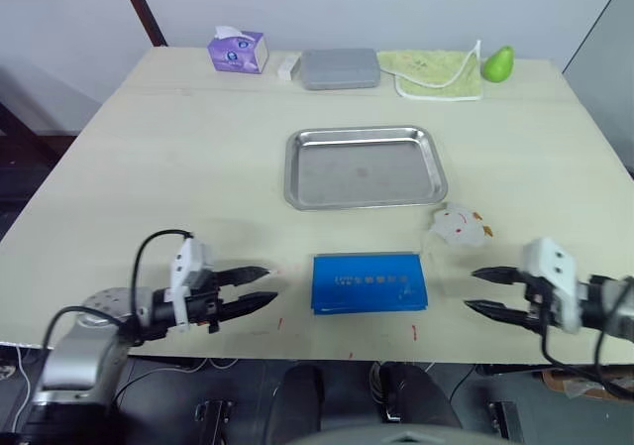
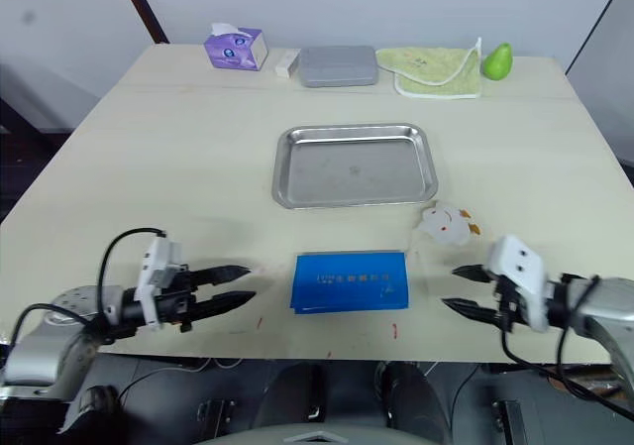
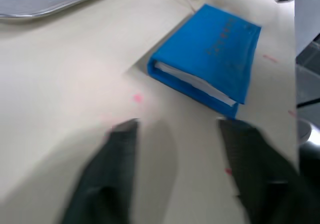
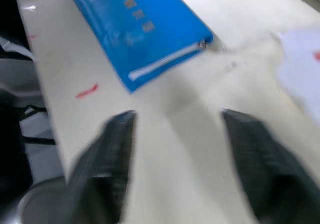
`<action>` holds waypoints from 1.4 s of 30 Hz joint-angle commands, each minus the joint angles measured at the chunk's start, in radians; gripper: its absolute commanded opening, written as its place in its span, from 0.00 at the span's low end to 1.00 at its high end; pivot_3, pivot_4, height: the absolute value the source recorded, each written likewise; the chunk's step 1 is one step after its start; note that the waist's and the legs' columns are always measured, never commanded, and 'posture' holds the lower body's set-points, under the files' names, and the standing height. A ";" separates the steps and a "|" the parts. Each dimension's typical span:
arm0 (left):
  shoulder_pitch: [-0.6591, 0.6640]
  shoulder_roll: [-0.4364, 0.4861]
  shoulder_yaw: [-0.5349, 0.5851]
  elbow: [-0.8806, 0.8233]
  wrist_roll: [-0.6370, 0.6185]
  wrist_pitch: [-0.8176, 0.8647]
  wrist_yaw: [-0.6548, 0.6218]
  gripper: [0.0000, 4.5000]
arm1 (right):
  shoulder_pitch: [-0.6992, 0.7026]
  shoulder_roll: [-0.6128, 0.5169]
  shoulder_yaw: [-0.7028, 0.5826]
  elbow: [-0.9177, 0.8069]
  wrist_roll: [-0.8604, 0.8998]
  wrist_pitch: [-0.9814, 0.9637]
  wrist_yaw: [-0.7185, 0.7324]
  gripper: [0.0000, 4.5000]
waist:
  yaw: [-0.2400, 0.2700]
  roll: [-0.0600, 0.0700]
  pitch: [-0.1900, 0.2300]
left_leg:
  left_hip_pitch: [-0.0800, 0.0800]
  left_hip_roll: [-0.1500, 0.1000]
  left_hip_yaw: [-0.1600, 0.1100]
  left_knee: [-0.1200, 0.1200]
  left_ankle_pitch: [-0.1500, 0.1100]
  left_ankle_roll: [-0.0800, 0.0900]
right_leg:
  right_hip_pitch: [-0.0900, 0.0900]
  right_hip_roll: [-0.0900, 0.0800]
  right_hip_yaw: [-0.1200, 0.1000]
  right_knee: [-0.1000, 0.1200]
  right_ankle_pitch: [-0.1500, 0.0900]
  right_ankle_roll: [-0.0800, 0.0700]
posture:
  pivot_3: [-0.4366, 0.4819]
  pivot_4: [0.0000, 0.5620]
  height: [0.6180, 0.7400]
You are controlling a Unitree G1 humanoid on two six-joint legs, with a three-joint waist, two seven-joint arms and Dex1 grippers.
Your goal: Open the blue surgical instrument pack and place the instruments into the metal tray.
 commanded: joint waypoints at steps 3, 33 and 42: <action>0.001 0.034 0.094 0.004 -0.071 0.039 -0.019 0.99 | 0.087 0.008 -0.225 0.038 0.080 -0.094 0.065 1.00 | -0.002 0.000 0.000 | 0.001 0.000 0.000 0.000 0.000 0.000 | 0.001 0.000 0.000 0.000 0.000 0.001 | 0.48 0.27 1.00; -0.138 0.046 -0.061 -0.163 -0.126 0.069 -0.124 0.99 | -0.289 0.115 0.548 -0.041 -0.251 -0.193 -0.209 1.00 | -0.003 0.000 0.000 | 0.001 0.001 -0.001 0.000 0.000 0.000 | 0.000 0.003 0.001 0.001 0.001 -0.002 | 0.48 0.27 1.00; -0.156 0.034 -0.091 -0.125 -0.117 0.006 -0.207 0.99 | -0.317 0.099 0.596 0.027 -0.309 -0.262 -0.193 1.00 | -0.001 -0.001 0.000 | 0.000 0.001 0.000 0.000 0.000 0.000 | 0.000 0.002 0.001 0.000 0.001 -0.003 | 0.48 0.27 1.00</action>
